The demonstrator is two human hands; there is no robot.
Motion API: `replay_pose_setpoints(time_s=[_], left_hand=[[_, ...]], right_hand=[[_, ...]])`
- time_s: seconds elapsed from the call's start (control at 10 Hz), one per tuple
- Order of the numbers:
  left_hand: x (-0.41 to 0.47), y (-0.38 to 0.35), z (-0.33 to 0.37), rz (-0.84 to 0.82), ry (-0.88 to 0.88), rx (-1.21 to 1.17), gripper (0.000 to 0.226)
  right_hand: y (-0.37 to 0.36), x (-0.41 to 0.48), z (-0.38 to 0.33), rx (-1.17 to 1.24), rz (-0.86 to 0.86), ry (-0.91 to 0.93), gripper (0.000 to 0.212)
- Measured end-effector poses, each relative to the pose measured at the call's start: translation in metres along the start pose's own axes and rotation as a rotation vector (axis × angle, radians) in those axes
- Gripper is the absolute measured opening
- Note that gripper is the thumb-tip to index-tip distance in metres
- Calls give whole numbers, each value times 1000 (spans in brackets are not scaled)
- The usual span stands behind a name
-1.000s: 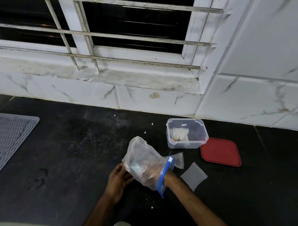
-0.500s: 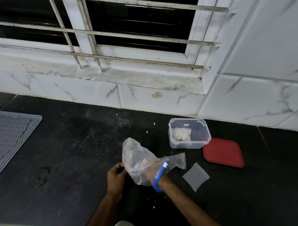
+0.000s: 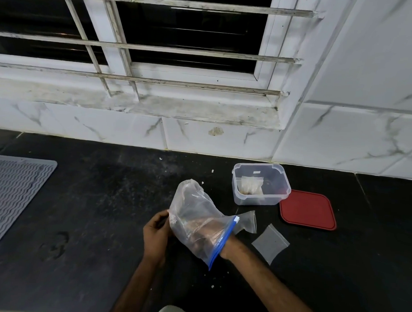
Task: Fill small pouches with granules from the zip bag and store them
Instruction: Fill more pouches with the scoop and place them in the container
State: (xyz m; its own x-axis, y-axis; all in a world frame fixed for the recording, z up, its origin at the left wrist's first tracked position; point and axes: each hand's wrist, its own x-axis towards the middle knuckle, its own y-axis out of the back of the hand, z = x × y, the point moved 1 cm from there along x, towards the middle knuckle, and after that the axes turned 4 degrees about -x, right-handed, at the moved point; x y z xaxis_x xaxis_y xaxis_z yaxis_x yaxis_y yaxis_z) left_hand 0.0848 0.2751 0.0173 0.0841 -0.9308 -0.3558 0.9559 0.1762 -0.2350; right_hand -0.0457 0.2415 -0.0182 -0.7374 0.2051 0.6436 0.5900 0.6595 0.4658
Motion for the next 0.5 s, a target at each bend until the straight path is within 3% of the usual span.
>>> replay_pose_setpoints(time_s=[0.1, 0.2, 0.3, 0.5], left_hand=[[1, -2, 1, 24, 65, -100, 15], [6, -1, -2, 81, 200, -222, 22], [12, 3, -6, 146, 369, -342, 27], [12, -2, -17, 173, 563, -426, 35]], right_hand=[[-8, 7, 18, 88, -269, -169, 43], [13, 41, 6, 218, -1613, -628, 18], [41, 80, -2, 229, -2236, -288, 12], [38, 92, -11, 279, -1990, 500, 19]])
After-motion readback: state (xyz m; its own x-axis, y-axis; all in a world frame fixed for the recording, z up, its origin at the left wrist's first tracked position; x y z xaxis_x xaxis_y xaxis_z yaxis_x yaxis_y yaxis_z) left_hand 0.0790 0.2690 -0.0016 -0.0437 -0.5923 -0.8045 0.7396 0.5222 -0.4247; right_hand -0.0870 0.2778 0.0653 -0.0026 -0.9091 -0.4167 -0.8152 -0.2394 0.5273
